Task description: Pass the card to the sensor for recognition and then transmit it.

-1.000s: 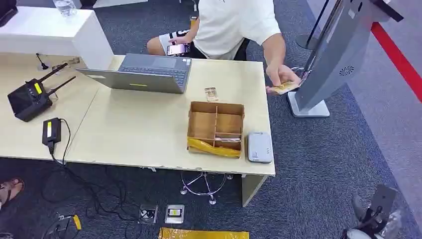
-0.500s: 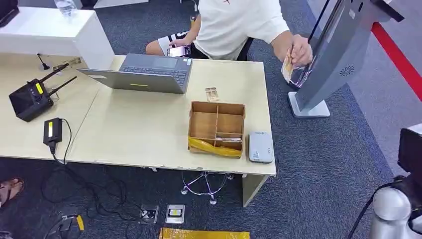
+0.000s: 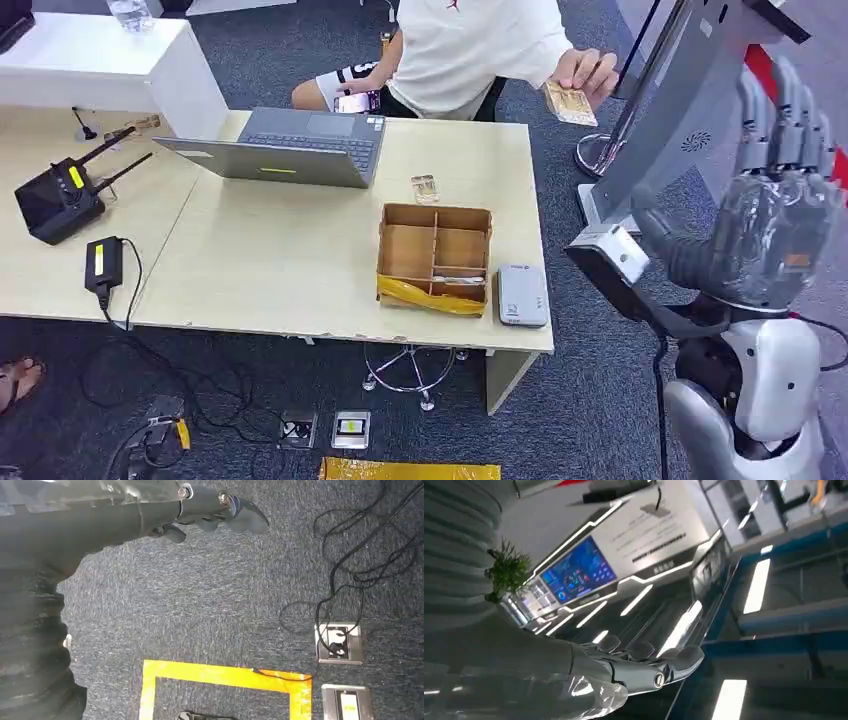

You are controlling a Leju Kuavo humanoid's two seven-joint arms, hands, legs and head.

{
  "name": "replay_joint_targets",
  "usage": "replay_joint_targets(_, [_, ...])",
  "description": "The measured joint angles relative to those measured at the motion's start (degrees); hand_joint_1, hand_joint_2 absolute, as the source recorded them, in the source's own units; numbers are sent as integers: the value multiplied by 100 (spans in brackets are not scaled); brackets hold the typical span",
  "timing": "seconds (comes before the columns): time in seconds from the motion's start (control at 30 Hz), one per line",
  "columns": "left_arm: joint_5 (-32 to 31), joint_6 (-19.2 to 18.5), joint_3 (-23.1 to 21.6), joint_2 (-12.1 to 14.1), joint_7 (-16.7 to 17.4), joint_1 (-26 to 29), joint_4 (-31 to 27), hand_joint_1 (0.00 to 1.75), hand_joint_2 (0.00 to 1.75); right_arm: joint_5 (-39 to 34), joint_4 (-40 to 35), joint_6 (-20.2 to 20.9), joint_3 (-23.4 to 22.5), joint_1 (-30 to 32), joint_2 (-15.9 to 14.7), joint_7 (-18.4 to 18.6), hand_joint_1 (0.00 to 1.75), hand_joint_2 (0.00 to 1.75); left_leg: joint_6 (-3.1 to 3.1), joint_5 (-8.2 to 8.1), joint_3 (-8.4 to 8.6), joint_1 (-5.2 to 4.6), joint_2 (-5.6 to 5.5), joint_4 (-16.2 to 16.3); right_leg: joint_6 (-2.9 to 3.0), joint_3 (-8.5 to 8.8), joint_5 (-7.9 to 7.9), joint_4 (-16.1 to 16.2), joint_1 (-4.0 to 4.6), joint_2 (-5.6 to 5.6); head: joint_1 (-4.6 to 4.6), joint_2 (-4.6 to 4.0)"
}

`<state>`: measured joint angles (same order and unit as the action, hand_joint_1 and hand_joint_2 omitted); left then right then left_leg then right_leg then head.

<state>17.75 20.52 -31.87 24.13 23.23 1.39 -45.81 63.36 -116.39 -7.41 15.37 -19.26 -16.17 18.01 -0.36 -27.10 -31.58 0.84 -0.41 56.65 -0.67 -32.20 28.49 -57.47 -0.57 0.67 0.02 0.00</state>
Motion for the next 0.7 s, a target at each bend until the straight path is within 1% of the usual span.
replay_joint_targets(0.13, [-98, -109, 0, 0, 0, -51, 2, 0, 175, -299, 387, 343, 435, -277, -107, 61, 0, 175, 0, 0, -1, 2, 4, 0, 0, -6, 0, 1, 2, -6, 2, 0])
replay_joint_targets(0.23, [-188, -190, 0, 0, 22, -92, 13, 0, 175, -406, 575, 474, 636, -317, -142, 120, 0, 175, 0, 0, -6, 0, -2, 0, 0, -7, 0, 0, 1, 4, 0, 0])
replay_joint_targets(0.43, [-314, -267, -2, 0, 79, -192, 63, 0, 175, -513, 996, 620, 992, -558, -188, 223, 0, 175, 0, 0, -3, 0, 0, 0, 0, -8, 0, 0, 0, -5, 0, 0])
replay_joint_targets(0.6, [-409, -337, -2, -4, 79, -259, 107, 0, 175, -607, 1351, 653, 1233, -785, -188, 256, 0, 175, 0, 0, -4, 1, 0, 1, 0, -8, 0, 0, 1, -5, 0, 0])
replay_joint_targets(0.7, [-432, -378, -2, -4, 83, -289, 135, 0, 175, -695, 1543, 605, 1320, -897, -186, 253, 0, 175, 0, 0, -4, 1, 0, 1, 0, -9, 0, 0, 1, -5, 2, 0])
